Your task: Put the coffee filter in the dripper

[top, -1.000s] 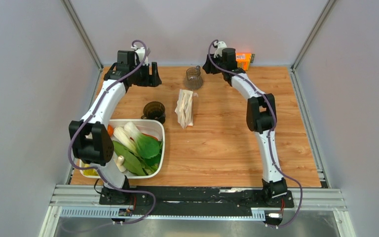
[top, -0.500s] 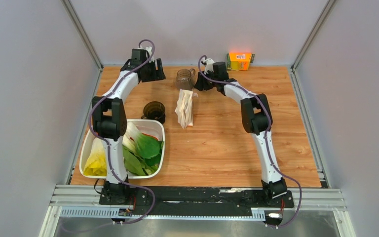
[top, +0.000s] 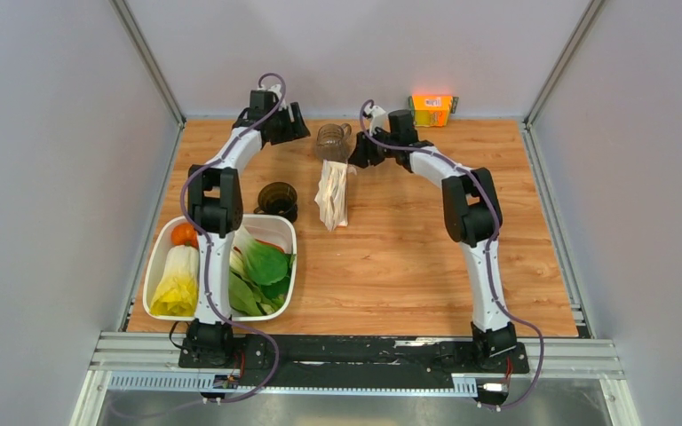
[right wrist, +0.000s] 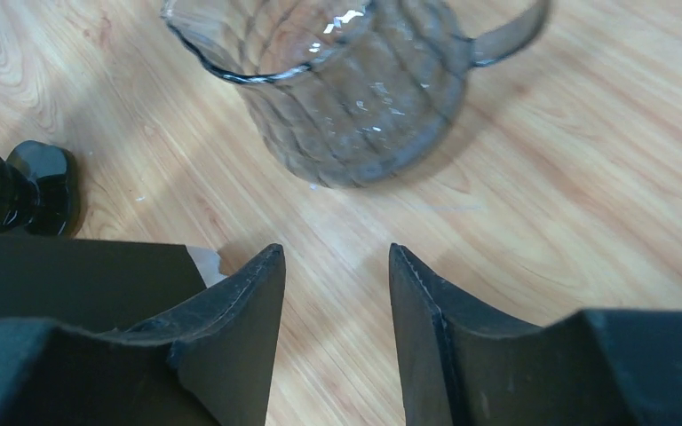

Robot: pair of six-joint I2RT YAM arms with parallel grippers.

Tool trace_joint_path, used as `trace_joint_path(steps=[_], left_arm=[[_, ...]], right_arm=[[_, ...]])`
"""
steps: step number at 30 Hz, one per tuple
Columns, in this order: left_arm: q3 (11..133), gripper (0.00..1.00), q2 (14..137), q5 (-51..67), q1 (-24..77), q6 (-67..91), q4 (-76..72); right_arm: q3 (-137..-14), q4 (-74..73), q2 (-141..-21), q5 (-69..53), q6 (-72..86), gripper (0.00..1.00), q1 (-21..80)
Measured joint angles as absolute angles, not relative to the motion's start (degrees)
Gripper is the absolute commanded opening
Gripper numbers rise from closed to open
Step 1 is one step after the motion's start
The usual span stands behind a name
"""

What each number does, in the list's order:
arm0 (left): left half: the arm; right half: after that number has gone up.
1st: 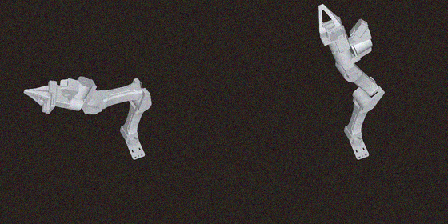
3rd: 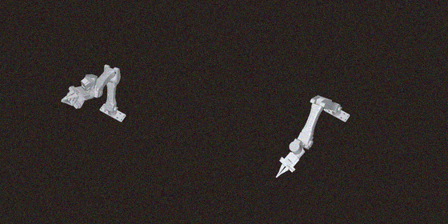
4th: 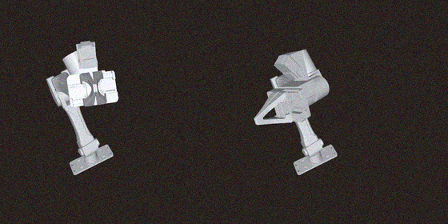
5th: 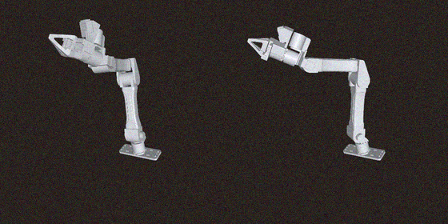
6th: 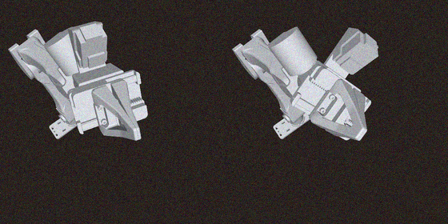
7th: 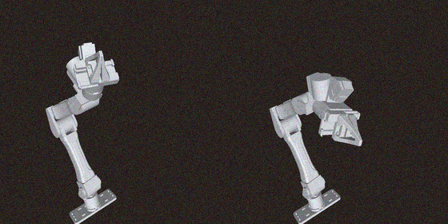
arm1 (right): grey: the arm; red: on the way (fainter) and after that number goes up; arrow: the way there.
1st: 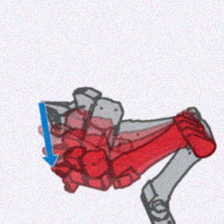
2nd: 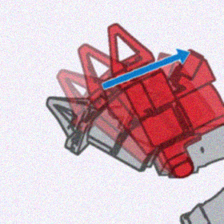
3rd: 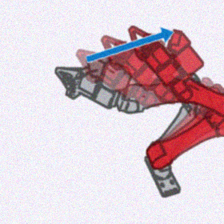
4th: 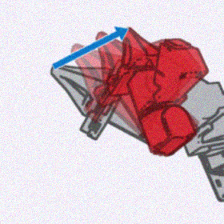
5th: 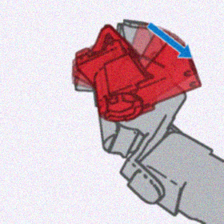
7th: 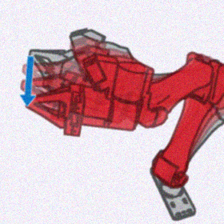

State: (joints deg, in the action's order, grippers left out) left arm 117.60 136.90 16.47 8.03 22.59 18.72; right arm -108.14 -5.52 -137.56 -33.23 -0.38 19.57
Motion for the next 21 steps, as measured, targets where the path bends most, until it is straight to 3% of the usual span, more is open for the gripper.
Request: trace_joint_path(steps=[6,14,21], left_arm=[[125.2,0.77,143.6,18.1,9.7,25.6,16.1],[127.3,0.77,148.8,24.2,13.0,28.9,10.3],[127.4,0.78,149.9,32.9,16.3,27.2,9.3]], right_arm=[[-105.2,-5.7,-133.6,-34.0,-1.6,0.58,13.8],[-102.2,-9.2,-128.7,-35.8,-7.2,0.89,5.5],[-102.3,-17.1,-127.0,-39.0,-19.1,0.95,1.8]])
